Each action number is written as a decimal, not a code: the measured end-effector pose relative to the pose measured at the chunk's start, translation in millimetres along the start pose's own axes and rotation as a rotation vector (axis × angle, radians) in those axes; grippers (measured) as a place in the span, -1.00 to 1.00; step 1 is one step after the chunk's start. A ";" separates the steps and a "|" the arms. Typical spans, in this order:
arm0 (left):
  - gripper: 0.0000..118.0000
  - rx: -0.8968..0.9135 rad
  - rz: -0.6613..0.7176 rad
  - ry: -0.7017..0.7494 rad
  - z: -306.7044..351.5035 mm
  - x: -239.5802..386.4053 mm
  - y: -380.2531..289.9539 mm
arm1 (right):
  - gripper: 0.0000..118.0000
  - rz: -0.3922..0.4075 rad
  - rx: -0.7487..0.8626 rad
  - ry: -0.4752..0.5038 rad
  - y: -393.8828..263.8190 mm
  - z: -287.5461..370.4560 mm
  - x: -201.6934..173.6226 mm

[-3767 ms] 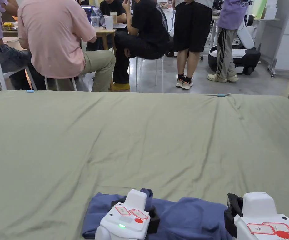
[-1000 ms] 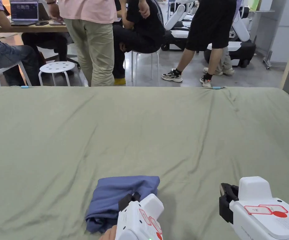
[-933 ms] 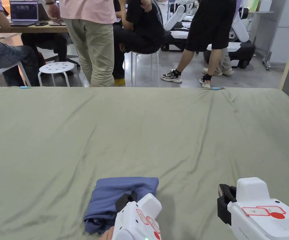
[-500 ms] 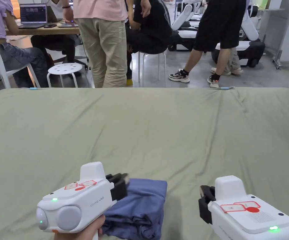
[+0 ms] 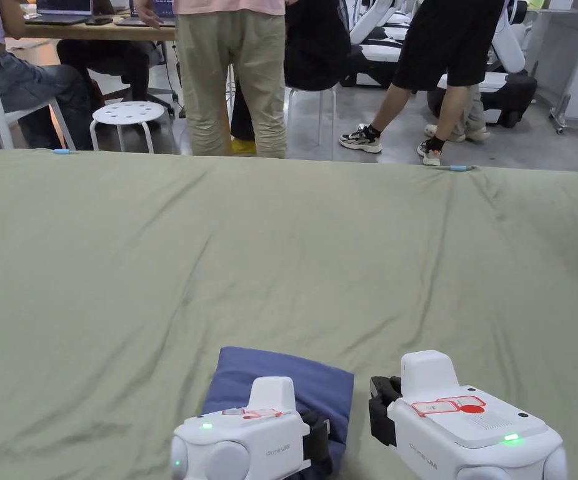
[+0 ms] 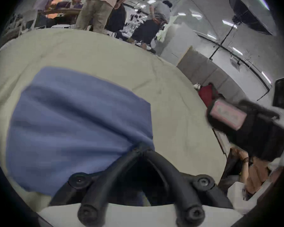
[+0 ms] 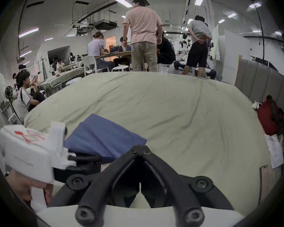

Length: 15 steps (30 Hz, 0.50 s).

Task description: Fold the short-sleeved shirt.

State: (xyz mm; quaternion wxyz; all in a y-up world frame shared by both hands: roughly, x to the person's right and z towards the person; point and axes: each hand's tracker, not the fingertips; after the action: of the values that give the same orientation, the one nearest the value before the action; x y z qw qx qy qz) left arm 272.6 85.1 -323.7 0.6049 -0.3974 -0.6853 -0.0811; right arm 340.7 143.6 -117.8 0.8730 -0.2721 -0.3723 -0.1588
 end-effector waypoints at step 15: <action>0.60 0.028 0.452 -0.113 48.3 -161.4 28.8 | -1.00 -0.147 -0.192 0.061 -21.1 -88.9 -15.9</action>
State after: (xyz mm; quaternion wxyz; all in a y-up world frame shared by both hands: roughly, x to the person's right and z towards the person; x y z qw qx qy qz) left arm 246.5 61.0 -490.9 0.5740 -0.5360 -0.6127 0.0882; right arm 370.1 75.2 -173.2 0.8398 -0.3216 -0.3477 -0.2653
